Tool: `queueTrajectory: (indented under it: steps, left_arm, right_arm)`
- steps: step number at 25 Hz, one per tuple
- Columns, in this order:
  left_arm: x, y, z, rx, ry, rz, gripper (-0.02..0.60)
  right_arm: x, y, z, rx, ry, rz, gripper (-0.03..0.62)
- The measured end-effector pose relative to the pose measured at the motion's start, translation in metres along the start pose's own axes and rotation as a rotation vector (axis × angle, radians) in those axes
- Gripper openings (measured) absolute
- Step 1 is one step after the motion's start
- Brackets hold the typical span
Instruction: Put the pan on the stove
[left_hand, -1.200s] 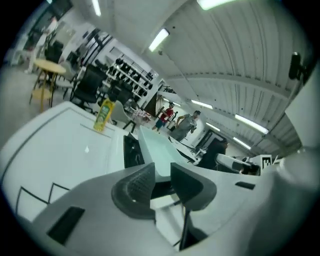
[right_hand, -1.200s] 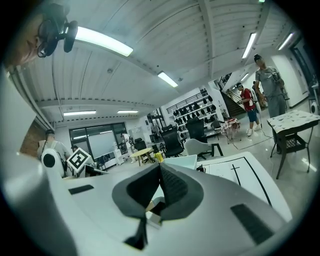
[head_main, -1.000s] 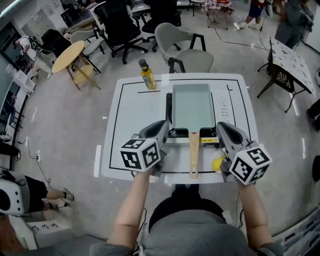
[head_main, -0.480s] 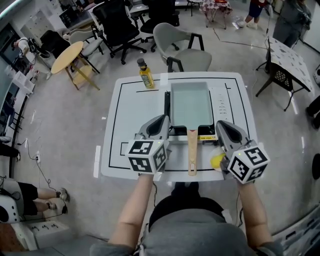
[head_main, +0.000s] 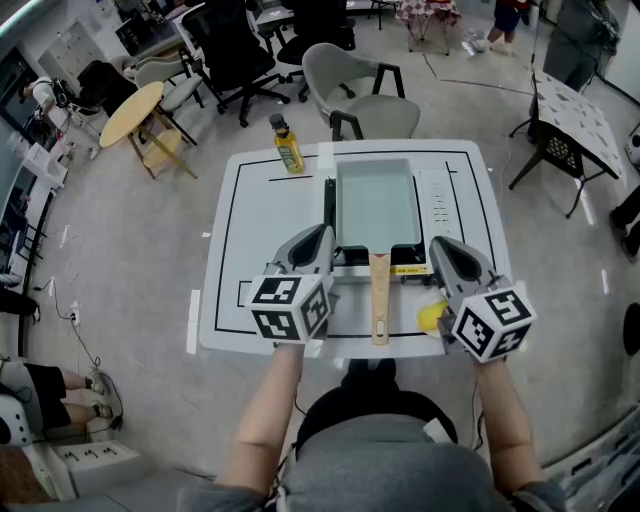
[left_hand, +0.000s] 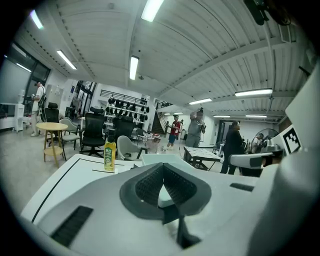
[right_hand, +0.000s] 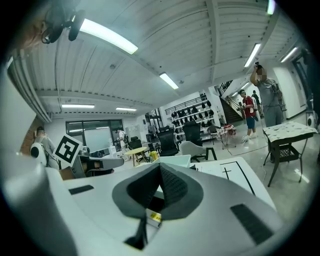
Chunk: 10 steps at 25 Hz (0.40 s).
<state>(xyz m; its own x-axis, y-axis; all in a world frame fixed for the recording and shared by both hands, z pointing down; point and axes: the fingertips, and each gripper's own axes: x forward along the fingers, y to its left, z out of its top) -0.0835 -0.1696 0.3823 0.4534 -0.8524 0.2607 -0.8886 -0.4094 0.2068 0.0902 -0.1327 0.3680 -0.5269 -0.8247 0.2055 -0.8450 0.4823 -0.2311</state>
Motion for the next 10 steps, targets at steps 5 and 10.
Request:
queueTrajectory:
  steps: [5, 10]
  left_arm:
    - [-0.0011, 0.0000, 0.0006, 0.002, -0.002, 0.005, 0.006]
    - [-0.0019, -0.0004, 0.0033, 0.001, -0.013, 0.010, 0.006]
  right_arm:
    - [-0.0016, -0.0016, 0.0013, -0.002, -0.006, -0.004, 0.003]
    - [-0.0038, -0.0041, 0.0032, -0.008, -0.012, -0.010, 0.003]
